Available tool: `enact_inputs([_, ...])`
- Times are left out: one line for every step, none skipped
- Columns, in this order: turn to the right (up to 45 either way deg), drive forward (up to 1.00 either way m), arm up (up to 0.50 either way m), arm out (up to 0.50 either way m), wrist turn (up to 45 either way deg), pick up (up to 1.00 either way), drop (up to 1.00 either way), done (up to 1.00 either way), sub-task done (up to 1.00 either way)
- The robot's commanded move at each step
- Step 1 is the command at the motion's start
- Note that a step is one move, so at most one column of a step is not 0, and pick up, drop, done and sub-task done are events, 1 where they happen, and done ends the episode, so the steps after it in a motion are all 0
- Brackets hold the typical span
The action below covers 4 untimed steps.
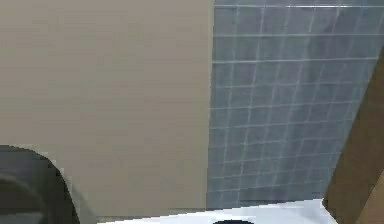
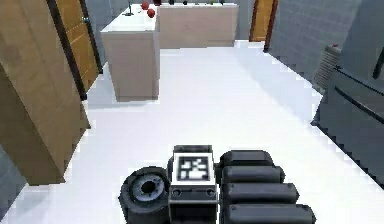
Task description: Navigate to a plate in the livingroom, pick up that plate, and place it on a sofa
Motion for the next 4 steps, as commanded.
enact_inputs([45.0,0.0,0.0,0.0,0.0,0.0,0.0,0.0,0.0])
enact_inputs([45.0,0.0,0.0,0.0,0.0,0.0,0.0,0.0,0.0])
enact_inputs([39.0,0.0,0.0,0.0,0.0,0.0,0.0,0.0,0.0])
enact_inputs([45.0,0.0,0.0,0.0,0.0,0.0,0.0,0.0,0.0])
